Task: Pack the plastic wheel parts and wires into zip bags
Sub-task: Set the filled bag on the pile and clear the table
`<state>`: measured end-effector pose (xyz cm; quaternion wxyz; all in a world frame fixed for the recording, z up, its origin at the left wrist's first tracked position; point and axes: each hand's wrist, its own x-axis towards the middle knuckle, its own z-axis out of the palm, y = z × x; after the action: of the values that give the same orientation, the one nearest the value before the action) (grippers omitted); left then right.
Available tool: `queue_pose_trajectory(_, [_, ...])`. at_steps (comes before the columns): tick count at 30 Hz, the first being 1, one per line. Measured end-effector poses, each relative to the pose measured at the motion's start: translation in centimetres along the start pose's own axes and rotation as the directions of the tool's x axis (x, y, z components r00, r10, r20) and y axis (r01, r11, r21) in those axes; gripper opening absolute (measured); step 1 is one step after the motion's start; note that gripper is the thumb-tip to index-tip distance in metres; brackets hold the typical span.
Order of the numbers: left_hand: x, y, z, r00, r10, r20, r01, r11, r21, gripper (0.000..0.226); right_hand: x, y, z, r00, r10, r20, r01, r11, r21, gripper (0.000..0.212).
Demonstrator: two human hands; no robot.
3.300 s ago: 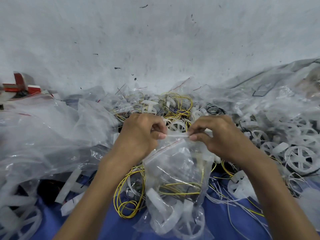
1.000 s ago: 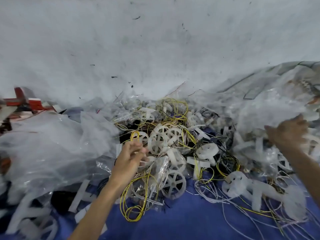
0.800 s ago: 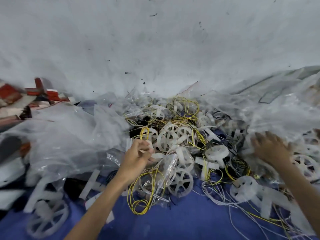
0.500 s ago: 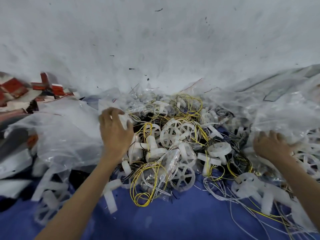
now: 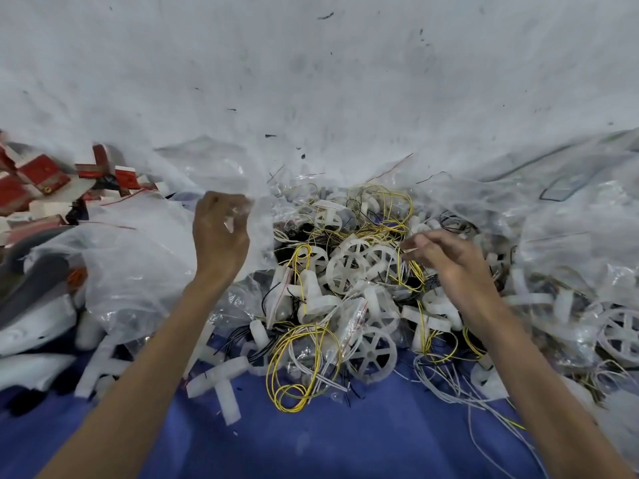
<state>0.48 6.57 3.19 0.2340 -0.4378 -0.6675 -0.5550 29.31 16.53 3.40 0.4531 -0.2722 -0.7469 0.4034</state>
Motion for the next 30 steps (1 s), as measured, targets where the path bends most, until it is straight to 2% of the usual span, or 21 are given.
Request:
queue_pose_trajectory(2, [-0.4,2.7,-1.1,0.955,0.293,-0.041,-0.295,0.955,-0.044,0.012,-0.7,-0.6,0.3,0.986,0.061,0.153,-0.096,0.967,0.236,0.029])
queue_pose_trajectory(4, [-1.6,4.8,-1.8,0.842,0.54,0.007,-0.539,0.842,-0.029,0.025,-1.0,-0.8,0.1,0.939,0.066,0.337,-0.224,0.861,0.456,0.058])
queue_pose_trajectory(6, [-4.2,5.9,-1.8,0.698,0.705,0.126,-0.707,0.706,-0.033,0.033,-1.1,-0.6,-0.3,0.895,0.059,0.442,-0.351,0.705,0.616,0.081])
queue_pose_trajectory(8, [-7.5,5.7,-1.6,0.539,0.776,0.328,-0.808,0.586,-0.059,0.026,-1.1,0.0,-0.9,0.873,0.122,0.471,-0.45,0.573,0.685,0.09])
queue_pose_trajectory(9, [-9.1,5.5,-1.5,0.467,0.768,0.439,-0.835,0.546,-0.067,0.023,-1.1,0.4,-1.1,0.854,0.177,0.489,-0.493,0.575,0.652,0.09])
queue_pose_trajectory(11, [-11.6,5.0,-1.5,0.325,0.685,0.652,-0.844,0.521,-0.127,0.029,-1.1,1.1,-1.2,0.804,0.32,0.501,-0.553,0.71,0.435,0.076])
queue_pose_trajectory(13, [-12.9,5.0,-1.7,0.234,0.544,0.806,-0.803,0.575,-0.156,0.026,-1.3,1.9,-1.0,0.776,0.446,0.446,-0.538,0.837,0.099,0.046])
queue_pose_trajectory(15, [-13.4,5.3,-2.0,0.18,0.394,0.901,-0.745,0.653,-0.137,0.031,-1.3,2.9,-0.7,0.787,0.48,0.389,-0.495,0.866,-0.068,0.016])
queue_pose_trajectory(17, [-13.4,5.6,-2.3,0.185,0.298,0.936,-0.593,0.794,-0.136,0.05,-1.2,3.5,-0.5,0.817,0.449,0.361,-0.447,0.89,-0.095,0.006])
queue_pose_trajectory(18, [-13.1,6.0,-2.4,0.227,0.3,0.927,-0.52,0.842,-0.146,0.054,-1.1,3.6,-0.4,0.834,0.419,0.358,-0.413,0.905,-0.098,0.005])
queue_pose_trajectory(20, [-12.4,7.0,-2.4,0.382,0.325,0.865,-0.42,0.895,-0.15,0.056,-1.0,3.6,-0.3,0.856,0.365,0.366,-0.364,0.928,-0.074,0.004])
queue_pose_trajectory(22, [-11.6,7.9,-2.0,0.545,0.291,0.787,-0.37,0.925,-0.085,0.06,-1.2,3.4,-0.2,0.853,0.336,0.399,-0.34,0.938,-0.064,0.007])
queue_pose_trajectory(23, [-11.2,8.3,-1.7,0.598,0.269,0.755,-0.356,0.933,-0.051,0.061,-1.3,3.1,-0.1,0.847,0.328,0.419,-0.331,0.941,-0.067,0.017])
queue_pose_trajectory(24, [-10.7,8.8,-1.3,0.623,0.247,0.742,-0.348,0.937,-0.019,0.061,-1.6,2.9,0.1,0.841,0.321,0.436,-0.323,0.944,-0.071,0.028])
queue_pose_trajectory(27, [-9.4,10.1,0.2,0.604,0.212,0.769,-0.391,0.919,0.054,0.051,-2.0,1.9,1.3,0.852,0.283,0.44,-0.275,0.958,-0.083,0.059])
queue_pose_trajectory(29, [-8.4,10.8,1.2,0.546,0.21,0.811,-0.376,0.927,0.014,0.043,-2.1,1.5,1.9,0.875,0.244,0.419,-0.244,0.968,-0.055,0.065])
queue_pose_trajectory(30, [-7.8,11.1,1.5,0.515,0.201,0.833,-0.32,0.947,-0.031,0.037,-2.0,1.4,2.1,0.893,0.216,0.395,-0.224,0.974,-0.025,0.066])
